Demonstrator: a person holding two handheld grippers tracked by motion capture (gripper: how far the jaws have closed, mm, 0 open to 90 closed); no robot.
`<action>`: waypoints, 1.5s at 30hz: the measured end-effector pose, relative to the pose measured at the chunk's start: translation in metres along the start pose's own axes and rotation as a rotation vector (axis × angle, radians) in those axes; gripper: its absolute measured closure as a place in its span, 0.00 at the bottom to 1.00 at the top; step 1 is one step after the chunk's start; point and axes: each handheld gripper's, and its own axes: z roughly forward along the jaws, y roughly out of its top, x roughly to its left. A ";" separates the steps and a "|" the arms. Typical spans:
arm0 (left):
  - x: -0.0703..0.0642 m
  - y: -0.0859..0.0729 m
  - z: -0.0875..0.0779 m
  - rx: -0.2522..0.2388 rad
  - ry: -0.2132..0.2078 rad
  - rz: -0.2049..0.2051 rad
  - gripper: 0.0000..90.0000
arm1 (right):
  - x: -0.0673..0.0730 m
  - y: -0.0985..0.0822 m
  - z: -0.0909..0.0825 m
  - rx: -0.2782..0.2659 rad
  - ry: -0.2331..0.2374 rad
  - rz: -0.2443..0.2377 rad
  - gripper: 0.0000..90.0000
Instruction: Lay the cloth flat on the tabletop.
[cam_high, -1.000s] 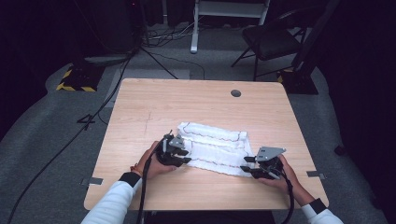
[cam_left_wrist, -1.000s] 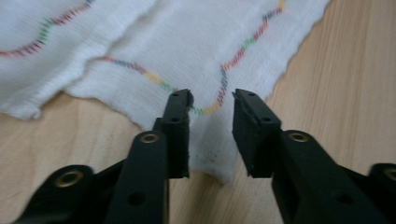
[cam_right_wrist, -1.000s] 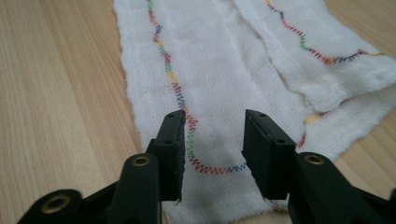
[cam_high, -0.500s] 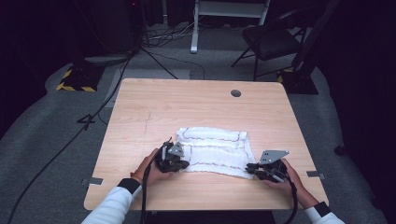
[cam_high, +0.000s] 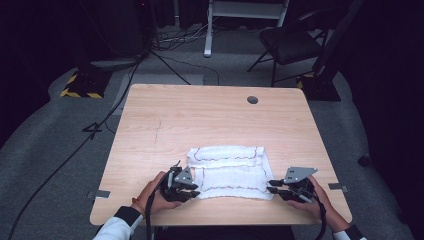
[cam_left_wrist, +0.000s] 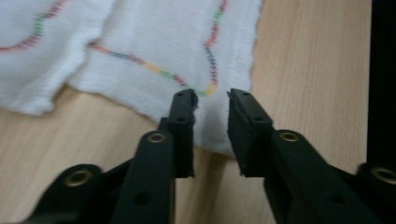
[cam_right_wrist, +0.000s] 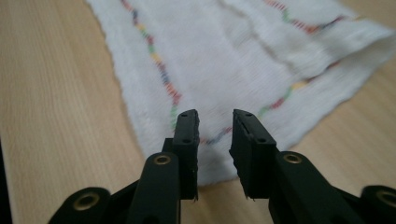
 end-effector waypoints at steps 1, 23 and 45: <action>0.000 0.000 0.000 0.000 0.000 0.000 0.74 | 0.000 0.000 0.000 0.000 0.000 0.000 0.79; 0.083 0.021 0.019 -0.022 0.142 -0.036 0.77 | -0.069 0.039 0.056 0.020 -0.046 -0.066 0.95; 0.140 0.063 0.003 -0.173 0.191 -0.104 0.94 | -0.109 0.088 0.028 -0.157 -0.239 0.032 0.97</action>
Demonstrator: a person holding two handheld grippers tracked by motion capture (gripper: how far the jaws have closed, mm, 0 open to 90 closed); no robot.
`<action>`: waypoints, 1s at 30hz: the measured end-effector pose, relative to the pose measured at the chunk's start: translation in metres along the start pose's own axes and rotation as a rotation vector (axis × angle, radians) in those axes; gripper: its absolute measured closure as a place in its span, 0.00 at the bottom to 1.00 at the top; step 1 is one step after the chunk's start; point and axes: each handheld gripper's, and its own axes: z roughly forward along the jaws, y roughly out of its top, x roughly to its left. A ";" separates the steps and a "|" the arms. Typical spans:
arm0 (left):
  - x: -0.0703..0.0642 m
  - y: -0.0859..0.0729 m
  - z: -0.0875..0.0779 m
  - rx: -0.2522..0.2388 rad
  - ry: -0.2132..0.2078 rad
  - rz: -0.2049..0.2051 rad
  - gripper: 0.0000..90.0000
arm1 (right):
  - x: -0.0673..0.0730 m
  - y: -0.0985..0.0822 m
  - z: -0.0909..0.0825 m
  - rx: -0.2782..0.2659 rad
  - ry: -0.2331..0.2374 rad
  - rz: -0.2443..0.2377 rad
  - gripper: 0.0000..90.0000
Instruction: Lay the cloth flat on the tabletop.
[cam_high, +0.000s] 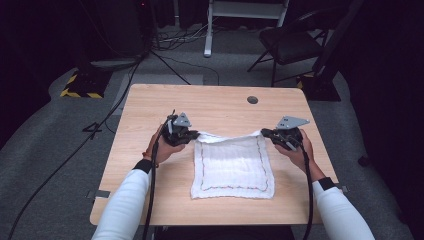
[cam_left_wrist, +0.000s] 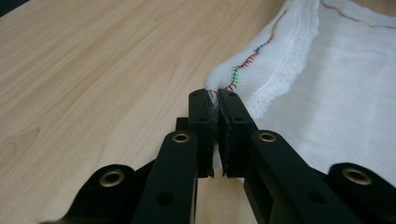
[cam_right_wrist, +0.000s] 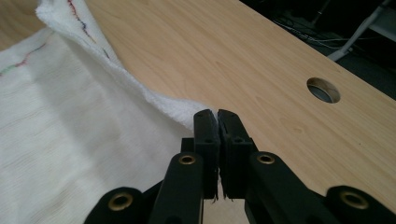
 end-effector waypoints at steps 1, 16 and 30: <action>0.005 0.003 0.005 0.000 0.011 -0.012 0.94 | -0.004 0.002 0.005 0.006 -0.007 0.008 0.97; 0.033 0.017 0.042 0.028 0.174 -0.193 0.43 | -0.046 0.003 0.058 0.132 -0.229 0.156 0.69; -0.029 -0.013 0.023 0.078 0.031 -0.039 0.35 | -0.002 -0.026 0.018 0.104 0.035 0.087 0.49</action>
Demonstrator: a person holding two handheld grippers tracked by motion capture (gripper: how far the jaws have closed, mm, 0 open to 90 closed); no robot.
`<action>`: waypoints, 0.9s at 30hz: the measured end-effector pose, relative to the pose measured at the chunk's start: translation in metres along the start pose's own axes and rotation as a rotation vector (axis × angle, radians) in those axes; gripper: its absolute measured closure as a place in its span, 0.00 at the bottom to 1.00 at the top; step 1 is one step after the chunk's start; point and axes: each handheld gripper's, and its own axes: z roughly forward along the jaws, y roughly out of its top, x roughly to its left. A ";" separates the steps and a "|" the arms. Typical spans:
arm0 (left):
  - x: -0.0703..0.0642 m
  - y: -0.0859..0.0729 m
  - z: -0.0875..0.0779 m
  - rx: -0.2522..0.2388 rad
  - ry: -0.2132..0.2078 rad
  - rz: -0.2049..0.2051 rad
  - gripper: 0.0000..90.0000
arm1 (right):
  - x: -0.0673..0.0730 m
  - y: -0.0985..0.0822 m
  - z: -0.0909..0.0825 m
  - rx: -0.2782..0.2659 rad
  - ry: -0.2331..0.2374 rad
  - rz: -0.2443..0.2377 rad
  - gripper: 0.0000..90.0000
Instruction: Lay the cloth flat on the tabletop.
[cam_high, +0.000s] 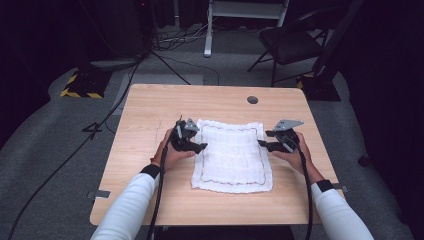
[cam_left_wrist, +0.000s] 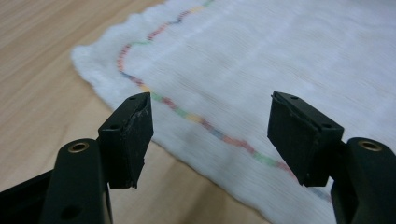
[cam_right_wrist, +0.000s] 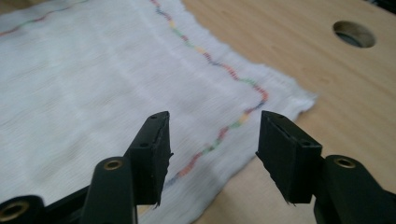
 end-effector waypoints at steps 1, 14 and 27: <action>0.000 0.000 0.000 0.000 0.000 0.000 0.35 | 0.000 0.000 0.000 0.000 0.000 0.000 0.49; -0.043 -0.038 -0.018 0.090 -0.003 0.097 0.29 | 0.043 -0.036 -0.033 0.027 0.079 -0.065 0.42; -0.065 -0.061 -0.032 0.080 -0.010 0.098 0.29 | 0.052 -0.059 -0.041 0.061 0.086 -0.062 0.44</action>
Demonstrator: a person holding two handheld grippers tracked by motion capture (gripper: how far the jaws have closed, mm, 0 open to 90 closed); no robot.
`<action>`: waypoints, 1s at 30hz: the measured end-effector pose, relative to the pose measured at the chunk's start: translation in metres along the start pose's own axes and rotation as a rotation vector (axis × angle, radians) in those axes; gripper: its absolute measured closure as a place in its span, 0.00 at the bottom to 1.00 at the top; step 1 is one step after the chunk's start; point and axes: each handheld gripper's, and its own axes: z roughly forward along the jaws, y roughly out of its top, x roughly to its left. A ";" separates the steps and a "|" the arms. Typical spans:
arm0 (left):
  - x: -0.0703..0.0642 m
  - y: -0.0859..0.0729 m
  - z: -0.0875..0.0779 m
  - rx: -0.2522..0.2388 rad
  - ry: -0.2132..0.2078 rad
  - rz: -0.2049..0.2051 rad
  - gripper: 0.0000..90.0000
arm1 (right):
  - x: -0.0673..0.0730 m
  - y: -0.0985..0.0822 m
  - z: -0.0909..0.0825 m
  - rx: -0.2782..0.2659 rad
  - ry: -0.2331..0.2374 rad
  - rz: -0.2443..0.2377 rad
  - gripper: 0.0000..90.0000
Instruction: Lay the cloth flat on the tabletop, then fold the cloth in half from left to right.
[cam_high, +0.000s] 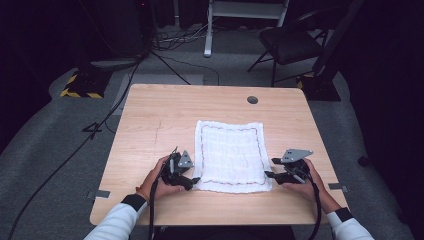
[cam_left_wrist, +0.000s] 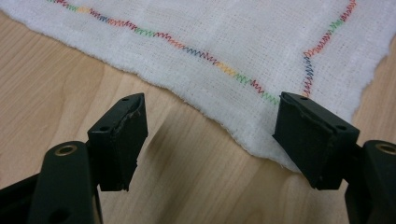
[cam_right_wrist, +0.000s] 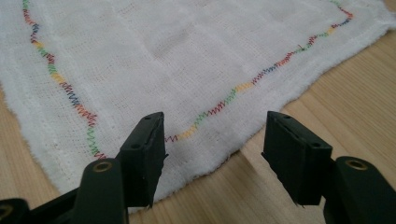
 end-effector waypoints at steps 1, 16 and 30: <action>-0.001 -0.002 -0.001 -0.002 -0.001 -0.005 0.29 | 0.000 0.000 0.000 0.000 0.000 0.000 0.44; 0.004 -0.024 -0.029 -0.058 0.017 -0.091 0.23 | 0.028 0.022 0.005 -0.043 0.093 -0.057 0.46; 0.063 0.008 -0.018 -0.105 0.095 -0.177 0.23 | 0.064 0.056 0.028 -0.061 0.146 -0.152 0.49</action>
